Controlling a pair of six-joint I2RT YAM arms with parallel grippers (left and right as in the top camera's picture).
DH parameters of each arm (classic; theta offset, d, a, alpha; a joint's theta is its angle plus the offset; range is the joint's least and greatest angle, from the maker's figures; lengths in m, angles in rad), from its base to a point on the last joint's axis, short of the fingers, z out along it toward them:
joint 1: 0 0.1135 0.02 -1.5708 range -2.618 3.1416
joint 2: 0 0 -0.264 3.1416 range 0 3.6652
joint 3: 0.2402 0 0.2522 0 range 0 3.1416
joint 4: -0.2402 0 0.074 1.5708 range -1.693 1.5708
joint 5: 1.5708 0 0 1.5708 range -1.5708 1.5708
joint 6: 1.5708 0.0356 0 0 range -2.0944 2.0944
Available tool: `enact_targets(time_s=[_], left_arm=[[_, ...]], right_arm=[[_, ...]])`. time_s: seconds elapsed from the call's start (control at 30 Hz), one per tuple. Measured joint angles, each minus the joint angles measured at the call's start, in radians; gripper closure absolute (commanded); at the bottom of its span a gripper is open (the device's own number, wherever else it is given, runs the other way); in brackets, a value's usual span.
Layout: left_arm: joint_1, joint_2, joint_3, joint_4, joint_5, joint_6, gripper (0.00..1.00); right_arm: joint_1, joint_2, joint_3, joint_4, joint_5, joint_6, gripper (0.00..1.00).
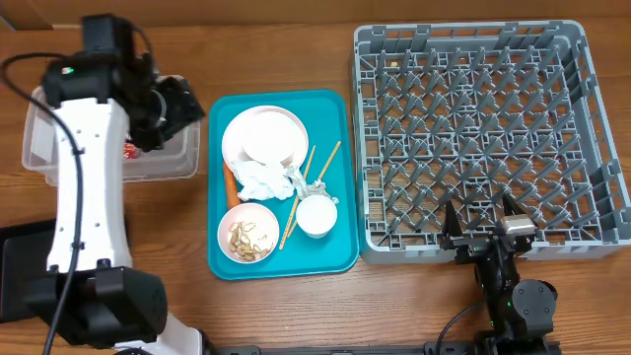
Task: Sort waste into correct bins and load items into the dishwasher
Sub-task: 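Move the left gripper back over the crumpled tissue on the tray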
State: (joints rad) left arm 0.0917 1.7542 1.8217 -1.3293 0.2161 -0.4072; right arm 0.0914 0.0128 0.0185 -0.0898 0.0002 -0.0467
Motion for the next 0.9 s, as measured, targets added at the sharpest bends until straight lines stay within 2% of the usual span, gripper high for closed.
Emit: enact_targets(time_s=[0.2, 0.4, 0.9], left_arm=[[-0.154, 0.0, -0.005, -0.023, -0.065, 0.045, 0.24], [-0.249, 0.001, -0.01, -0.046, -0.147, 0.052, 0.21], [-0.276, 0.142, -0.011, -0.089, -0.185, 0.048, 0.21]], right_arm=[[0.0, 0.0, 0.0, 0.0, 0.0, 0.0, 0.0], [0.0, 0.0, 0.0, 0.0, 0.0, 0.0, 0.0], [0.0, 0.0, 0.0, 0.0, 0.0, 0.001, 0.0]])
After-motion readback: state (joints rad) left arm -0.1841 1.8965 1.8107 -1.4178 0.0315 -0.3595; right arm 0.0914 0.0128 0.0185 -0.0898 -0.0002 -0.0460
